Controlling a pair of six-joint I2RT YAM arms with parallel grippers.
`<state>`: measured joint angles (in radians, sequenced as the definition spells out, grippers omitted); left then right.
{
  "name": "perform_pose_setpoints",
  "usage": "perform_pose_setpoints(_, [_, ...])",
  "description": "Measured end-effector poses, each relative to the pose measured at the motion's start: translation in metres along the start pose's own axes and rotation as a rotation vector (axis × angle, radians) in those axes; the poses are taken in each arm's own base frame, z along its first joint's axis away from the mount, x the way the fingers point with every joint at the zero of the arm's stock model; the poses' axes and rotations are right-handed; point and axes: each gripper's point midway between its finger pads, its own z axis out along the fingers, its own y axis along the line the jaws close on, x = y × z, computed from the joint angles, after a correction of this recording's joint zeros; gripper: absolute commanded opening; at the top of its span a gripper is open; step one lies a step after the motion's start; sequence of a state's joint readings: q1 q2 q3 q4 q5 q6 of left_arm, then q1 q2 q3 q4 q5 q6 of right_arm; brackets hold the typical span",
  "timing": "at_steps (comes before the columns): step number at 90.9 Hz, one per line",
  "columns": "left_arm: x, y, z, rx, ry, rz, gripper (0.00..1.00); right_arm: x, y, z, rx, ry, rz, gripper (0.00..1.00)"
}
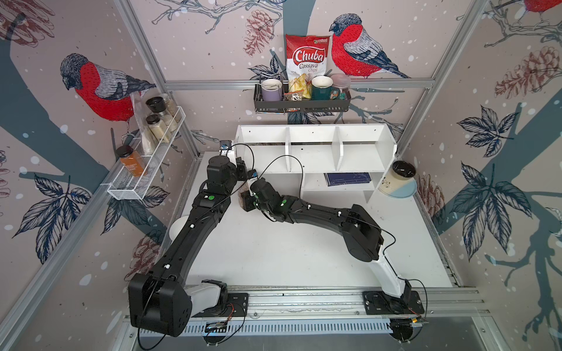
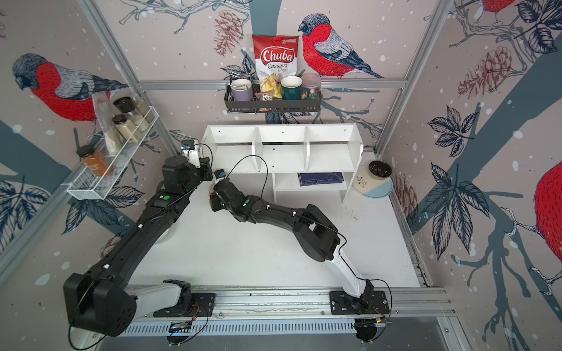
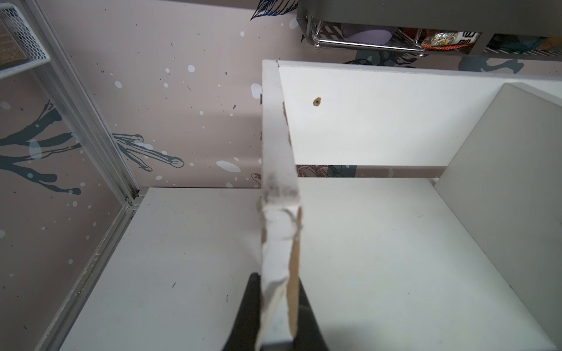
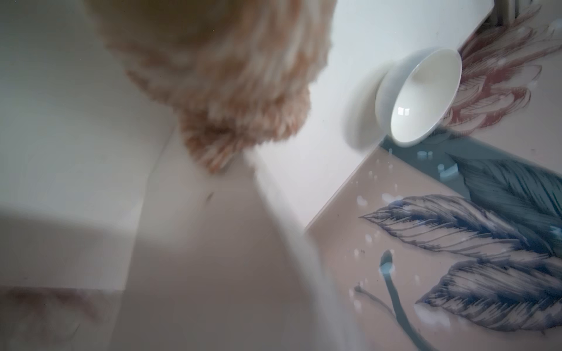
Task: Wipe the bookshelf clean with a cloth
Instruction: Wipe the dust from the shelf.
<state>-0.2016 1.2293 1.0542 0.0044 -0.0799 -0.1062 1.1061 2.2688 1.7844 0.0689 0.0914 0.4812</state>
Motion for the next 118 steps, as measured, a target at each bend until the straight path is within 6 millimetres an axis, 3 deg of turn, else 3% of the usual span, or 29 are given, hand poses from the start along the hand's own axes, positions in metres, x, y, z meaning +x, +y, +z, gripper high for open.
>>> perform_pose_setpoints(11, [0.000, 0.000, -0.001, 0.001, 0.000, 0.000, 0.00, 0.054, -0.020, 0.013, 0.036, 0.103, 0.041, 0.00])
perform_pose_setpoints(15, [0.000, 0.000, 0.000, 0.001, 0.000, 0.000, 0.00, 0.062, -0.025, 0.013, 0.047, 0.121, 0.061, 0.00])
perform_pose_setpoints(22, [0.001, 0.000, 0.000, 0.001, 0.000, -0.001, 0.00, 0.056, -0.027, 0.007, 0.048, 0.109, 0.064, 0.00])
perform_pose_setpoints(31, [0.001, 0.000, 0.000, 0.001, 0.000, -0.001, 0.00, 0.022, -0.022, -0.015, 0.047, 0.044, 0.070, 0.00])
perform_pose_setpoints(45, [0.000, 0.001, 0.000, 0.005, 0.000, -0.004, 0.00, -0.068, -0.006, -0.075, 0.032, -0.181, 0.052, 0.00])
perform_pose_setpoints(50, [0.000, 0.001, 0.000, 0.009, 0.000, -0.004, 0.00, -0.088, -0.007, -0.088, 0.037, -0.243, 0.057, 0.00])
perform_pose_setpoints(54, [0.000, 0.001, 0.000, 0.011, 0.000, -0.005, 0.00, -0.093, -0.012, -0.090, 0.046, -0.258, 0.059, 0.00])
perform_pose_setpoints(60, [0.000, 0.002, 0.000, 0.012, -0.002, -0.006, 0.00, -0.084, -0.030, -0.087, 0.092, -0.244, 0.061, 0.00])
perform_pose_setpoints(66, [0.000, 0.002, 0.000, 0.012, -0.001, -0.005, 0.00, -0.060, -0.057, -0.089, 0.162, -0.203, 0.060, 0.00])
perform_pose_setpoints(73, [0.000, 0.002, 0.001, 0.013, -0.001, -0.005, 0.00, -0.035, -0.087, -0.105, 0.231, -0.159, 0.065, 0.00])
perform_pose_setpoints(83, [0.000, 0.002, 0.004, 0.015, -0.005, -0.008, 0.00, -0.018, -0.114, -0.123, 0.287, -0.165, 0.099, 0.00])
perform_pose_setpoints(95, [-0.001, 0.003, 0.006, 0.018, -0.011, -0.009, 0.00, 0.047, -0.143, -0.125, 0.347, -0.043, 0.088, 0.00])
perform_pose_setpoints(99, [-0.001, 0.002, 0.006, 0.020, -0.011, -0.009, 0.00, 0.059, -0.153, -0.129, 0.372, -0.014, 0.101, 0.00])
perform_pose_setpoints(105, [0.000, 0.002, 0.007, 0.021, -0.010, -0.009, 0.00, 0.051, -0.163, -0.139, 0.392, -0.027, 0.114, 0.00])
perform_pose_setpoints(118, [-0.001, 0.002, 0.007, 0.020, -0.012, -0.009, 0.00, -0.017, -0.159, -0.172, 0.384, -0.175, 0.137, 0.00])
